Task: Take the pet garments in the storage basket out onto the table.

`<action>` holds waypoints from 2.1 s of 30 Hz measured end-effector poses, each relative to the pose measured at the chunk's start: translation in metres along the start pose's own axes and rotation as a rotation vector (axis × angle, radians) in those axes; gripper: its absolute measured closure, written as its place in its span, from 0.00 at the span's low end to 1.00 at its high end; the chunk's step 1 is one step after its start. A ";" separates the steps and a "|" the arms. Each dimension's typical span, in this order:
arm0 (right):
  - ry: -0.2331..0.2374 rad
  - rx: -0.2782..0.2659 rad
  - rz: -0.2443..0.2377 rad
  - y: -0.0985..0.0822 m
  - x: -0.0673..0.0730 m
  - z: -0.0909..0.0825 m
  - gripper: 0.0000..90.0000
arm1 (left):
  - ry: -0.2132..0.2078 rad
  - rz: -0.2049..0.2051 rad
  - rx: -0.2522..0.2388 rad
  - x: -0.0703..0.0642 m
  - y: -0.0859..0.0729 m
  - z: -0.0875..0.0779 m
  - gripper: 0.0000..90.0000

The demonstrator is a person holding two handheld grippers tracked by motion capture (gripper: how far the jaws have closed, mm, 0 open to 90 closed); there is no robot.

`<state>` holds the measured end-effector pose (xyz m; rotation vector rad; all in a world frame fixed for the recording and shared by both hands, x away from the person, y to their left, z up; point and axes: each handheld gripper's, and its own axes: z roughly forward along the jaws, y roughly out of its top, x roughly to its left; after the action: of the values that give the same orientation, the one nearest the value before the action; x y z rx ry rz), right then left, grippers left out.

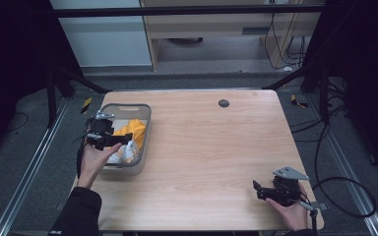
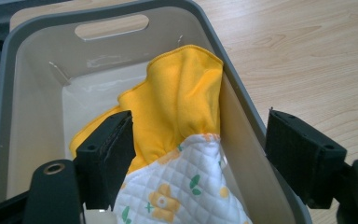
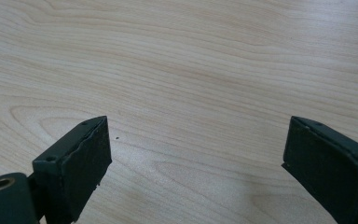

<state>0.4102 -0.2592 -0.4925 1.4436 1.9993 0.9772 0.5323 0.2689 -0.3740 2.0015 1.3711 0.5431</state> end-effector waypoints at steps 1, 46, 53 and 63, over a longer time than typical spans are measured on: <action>0.000 0.000 0.000 0.000 0.000 0.000 0.08 | 0.002 -0.001 0.005 0.000 0.000 0.001 0.27; 0.012 0.021 -0.016 -0.001 0.001 0.003 0.08 | -0.004 0.008 0.234 -0.007 -0.010 0.046 0.54; 0.013 0.022 -0.016 -0.001 0.001 0.003 0.08 | 0.016 0.011 0.259 -0.007 -0.014 0.053 0.63; 0.013 0.026 -0.017 -0.001 0.001 0.003 0.08 | 0.018 0.026 0.294 -0.008 -0.012 0.053 0.84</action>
<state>0.4117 -0.2576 -0.4949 1.4352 2.0371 0.9594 0.5559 0.2500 -0.4197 2.2536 1.5094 0.3887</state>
